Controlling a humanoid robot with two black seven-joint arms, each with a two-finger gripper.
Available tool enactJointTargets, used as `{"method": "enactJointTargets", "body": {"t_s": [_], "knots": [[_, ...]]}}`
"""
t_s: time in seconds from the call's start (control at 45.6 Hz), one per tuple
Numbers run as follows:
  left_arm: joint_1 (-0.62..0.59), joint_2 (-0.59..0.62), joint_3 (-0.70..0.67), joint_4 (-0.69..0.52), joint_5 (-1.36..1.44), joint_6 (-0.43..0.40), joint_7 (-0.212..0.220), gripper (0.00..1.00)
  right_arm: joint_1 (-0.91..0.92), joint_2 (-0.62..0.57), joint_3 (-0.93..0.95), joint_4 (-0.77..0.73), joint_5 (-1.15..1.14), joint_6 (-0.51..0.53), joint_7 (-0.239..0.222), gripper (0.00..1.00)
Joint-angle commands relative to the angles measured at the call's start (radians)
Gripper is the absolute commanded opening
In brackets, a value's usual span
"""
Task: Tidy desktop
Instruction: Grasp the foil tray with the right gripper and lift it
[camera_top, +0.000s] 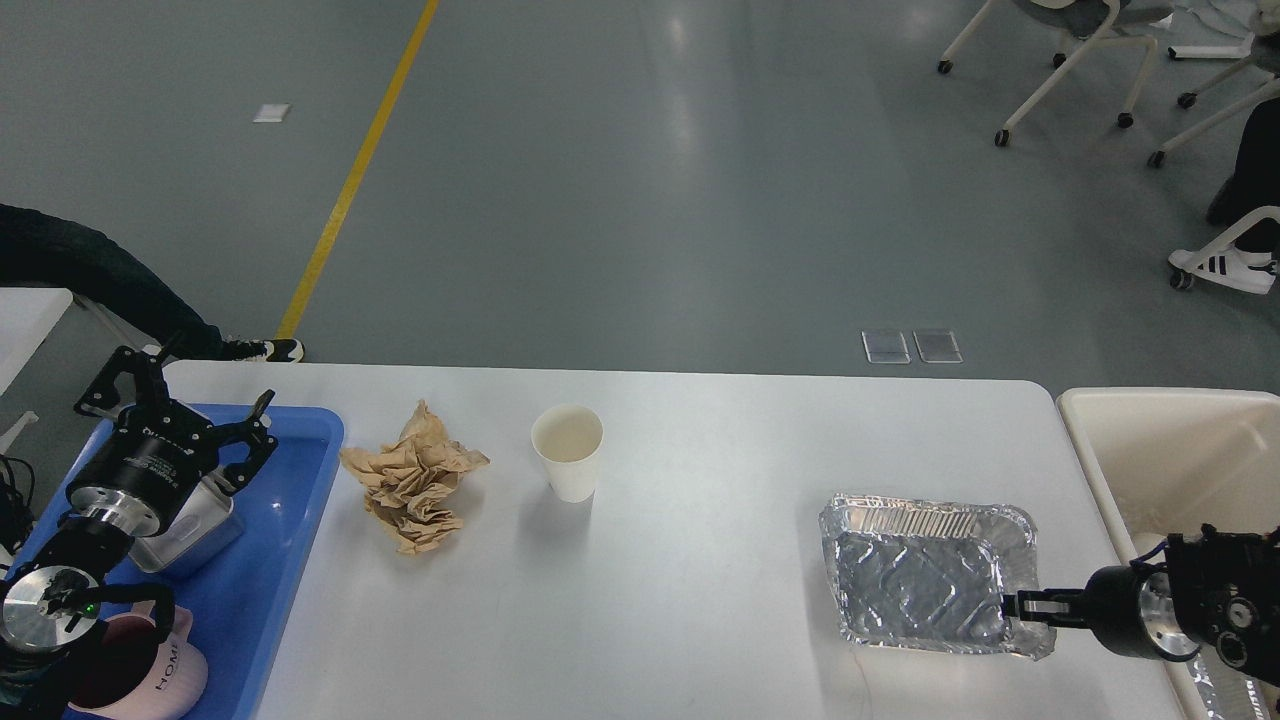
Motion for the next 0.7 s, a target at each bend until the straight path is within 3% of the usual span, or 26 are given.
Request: {"method": "enactJointTargets", "body": {"t_s": [0.0, 0.241, 0.461, 0.68], "knots": [[0.007, 0.017, 0.000, -0.001, 0.000, 0.000, -0.003, 0.97, 0.059, -0.068, 0.020, 0.047, 0.067, 0.069, 0.002, 0.00], [0.010, 0.071, 0.000, -0.001, 0.000, 0.005, -0.004, 0.97, 0.119, -0.203, 0.149, 0.137, 0.168, 0.182, -0.008, 0.00], [0.016, 0.072, 0.000, -0.001, 0.000, 0.005, -0.004, 0.97, 0.194, -0.235, 0.178, 0.174, 0.202, 0.255, -0.020, 0.00], [0.016, 0.069, -0.002, -0.001, 0.000, 0.008, -0.004, 0.97, 0.243, -0.263, 0.173, 0.226, 0.212, 0.272, -0.078, 0.00]]}}
